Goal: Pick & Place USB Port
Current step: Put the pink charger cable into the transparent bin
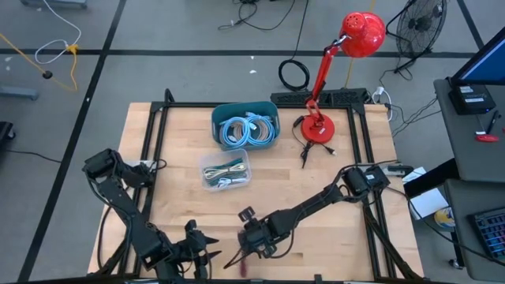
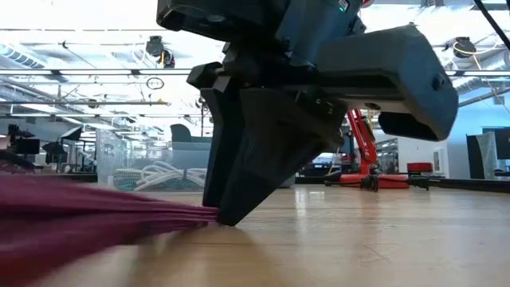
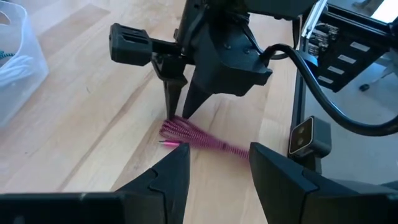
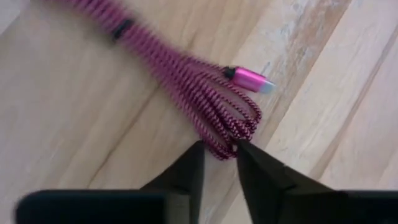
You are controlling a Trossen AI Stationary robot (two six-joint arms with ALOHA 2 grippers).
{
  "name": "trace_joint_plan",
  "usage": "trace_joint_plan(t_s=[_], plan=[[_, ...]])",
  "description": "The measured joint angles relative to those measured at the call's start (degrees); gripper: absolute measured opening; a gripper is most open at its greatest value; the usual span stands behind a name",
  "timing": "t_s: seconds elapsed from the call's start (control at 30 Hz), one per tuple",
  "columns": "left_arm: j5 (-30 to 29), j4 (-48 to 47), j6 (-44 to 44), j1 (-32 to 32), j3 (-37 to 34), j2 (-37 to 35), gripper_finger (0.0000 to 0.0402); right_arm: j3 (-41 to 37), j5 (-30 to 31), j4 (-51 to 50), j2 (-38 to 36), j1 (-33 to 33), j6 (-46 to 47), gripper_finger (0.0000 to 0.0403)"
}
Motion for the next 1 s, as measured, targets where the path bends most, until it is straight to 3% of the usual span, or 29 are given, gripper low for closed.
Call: trace_joint_plan(t_s=[0.2,0.47,0.77,1.0], plan=[[-0.01,-0.51,0.21,0.00,0.00,0.00,0.0168,0.00,0.51,0.00,-0.04,-0.11,4.01,0.0007],[0.00,-0.97,0.21,0.02,0.00,0.00,0.0168,-0.02,2.72,-0.81,0.00,0.19,18.26,0.0003],[-0.02,-1.57,0.46,0.02,0.00,0.00,0.0168,-0.24,2.05,-0.16,-1.31,2.31,19.75,0.0004],[0.00,-1.73,1.49,0.02,0.02,0.00,0.0168,-0.15,2.72,3.19,-5.87,3.48,19.40,0.0037]])
